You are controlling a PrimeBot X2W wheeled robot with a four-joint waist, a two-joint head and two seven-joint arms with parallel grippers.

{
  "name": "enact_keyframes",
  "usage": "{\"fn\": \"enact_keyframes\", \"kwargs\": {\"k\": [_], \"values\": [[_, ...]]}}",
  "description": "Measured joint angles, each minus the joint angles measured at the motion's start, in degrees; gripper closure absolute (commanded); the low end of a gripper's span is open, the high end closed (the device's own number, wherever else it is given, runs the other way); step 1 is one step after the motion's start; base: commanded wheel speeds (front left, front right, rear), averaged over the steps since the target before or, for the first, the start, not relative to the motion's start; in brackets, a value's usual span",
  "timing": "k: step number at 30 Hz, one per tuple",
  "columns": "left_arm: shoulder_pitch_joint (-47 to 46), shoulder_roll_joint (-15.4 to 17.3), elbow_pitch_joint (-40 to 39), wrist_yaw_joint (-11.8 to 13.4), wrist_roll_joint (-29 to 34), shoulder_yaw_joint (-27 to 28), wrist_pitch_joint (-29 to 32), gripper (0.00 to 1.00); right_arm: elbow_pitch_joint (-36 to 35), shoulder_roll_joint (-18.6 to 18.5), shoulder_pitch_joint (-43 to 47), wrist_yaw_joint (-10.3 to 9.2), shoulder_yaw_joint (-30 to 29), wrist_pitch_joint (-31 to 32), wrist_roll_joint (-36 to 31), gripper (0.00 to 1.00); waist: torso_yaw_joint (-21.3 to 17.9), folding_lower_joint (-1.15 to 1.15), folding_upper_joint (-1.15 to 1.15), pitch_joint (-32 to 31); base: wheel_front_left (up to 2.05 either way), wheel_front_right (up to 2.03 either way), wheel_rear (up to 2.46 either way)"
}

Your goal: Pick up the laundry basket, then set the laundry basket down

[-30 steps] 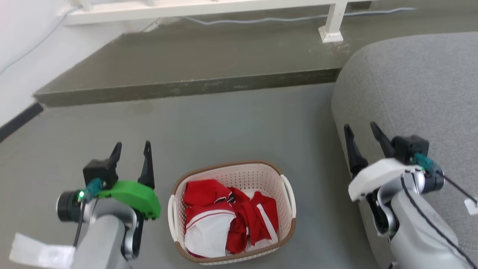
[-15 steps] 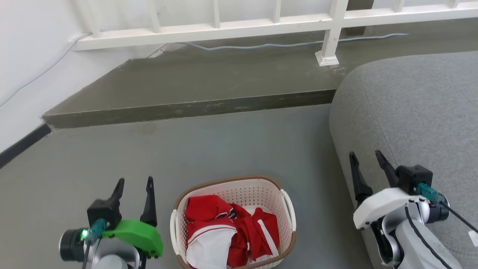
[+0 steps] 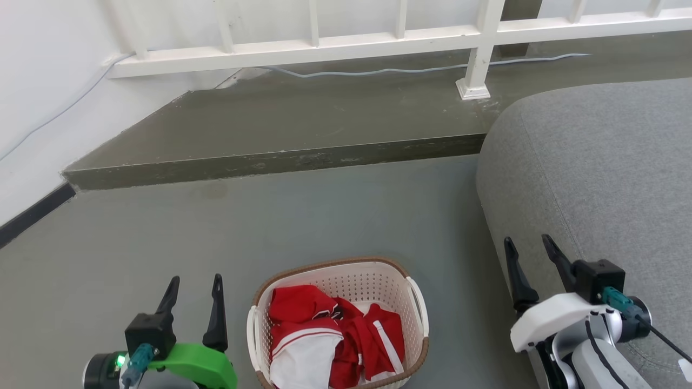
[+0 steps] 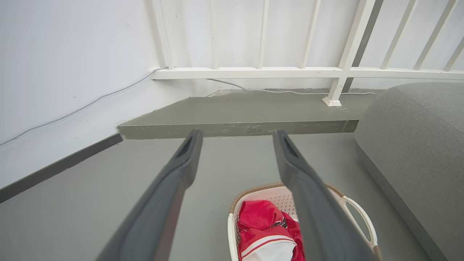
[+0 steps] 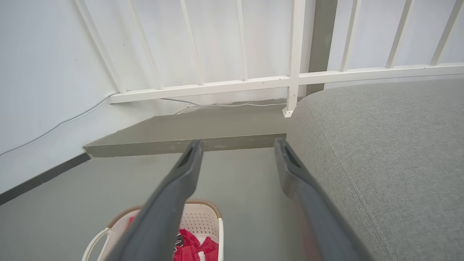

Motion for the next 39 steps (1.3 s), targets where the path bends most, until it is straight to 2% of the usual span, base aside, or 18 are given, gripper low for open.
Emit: {"fn": "enact_keyframes", "kwargs": {"k": [16,32,33,39], "values": [[3.78,-0.24,-4.93,0.47,2.42,1.56,0.00,0.00,-3.96,-0.08,2.24,-0.89,-1.66,0.00,-1.26,0.00,0.26,0.00,0.00,0.17,0.00,0.00,0.00],[5.40,-0.97,-6.93,0.49,3.26,2.42,0.00,0.00,-5.44,0.22,3.82,-0.92,-1.71,0.00,-2.47,0.00,0.27,0.00,0.00,0.35,0.00,0.00,0.00],[5.44,-1.09,-7.16,0.49,3.27,2.54,0.00,1.00,-5.47,0.23,4.10,-0.92,-1.72,0.00,-2.48,1.00,0.28,0.00,0.00,0.36,0.00,0.00,0.00],[6.21,-1.77,-4.74,0.38,2.82,1.88,0.25,1.00,-3.10,1.25,6.40,-0.85,-1.42,-0.01,-2.24,1.00,0.30,0.00,0.00,0.38,0.00,0.00,0.00]]}}
